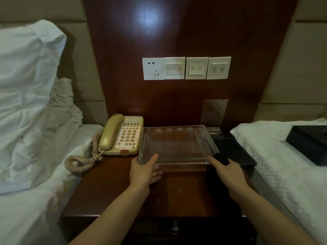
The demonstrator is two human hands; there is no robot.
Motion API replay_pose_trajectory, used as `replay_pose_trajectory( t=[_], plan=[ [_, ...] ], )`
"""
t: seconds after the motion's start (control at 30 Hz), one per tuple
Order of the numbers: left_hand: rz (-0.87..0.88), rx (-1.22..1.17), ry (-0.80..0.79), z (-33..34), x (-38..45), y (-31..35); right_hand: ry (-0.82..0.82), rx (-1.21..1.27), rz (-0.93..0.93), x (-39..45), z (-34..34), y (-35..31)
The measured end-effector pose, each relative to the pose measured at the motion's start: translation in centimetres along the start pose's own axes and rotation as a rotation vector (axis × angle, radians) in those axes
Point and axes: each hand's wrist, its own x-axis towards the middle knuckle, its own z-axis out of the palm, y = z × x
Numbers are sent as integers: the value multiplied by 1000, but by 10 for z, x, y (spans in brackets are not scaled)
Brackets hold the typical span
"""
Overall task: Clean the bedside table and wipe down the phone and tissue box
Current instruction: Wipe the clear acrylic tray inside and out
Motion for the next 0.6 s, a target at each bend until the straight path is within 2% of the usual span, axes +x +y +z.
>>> replay_pose_trajectory(
  t=[0.2,0.33,0.5,0.6],
  plan=[
    [25,-109,146,16,8,-3,-8,-37,-55,6,1,8],
    [-89,-272,245,37,1,-6,-19,-57,-73,12,-2,5],
    [-325,-355,-4,77,-22,-3,-63,-29,-34,19,-7,-6],
    [-349,-385,-23,97,-22,-2,-82,-105,-25,22,-8,-10]
  ],
)
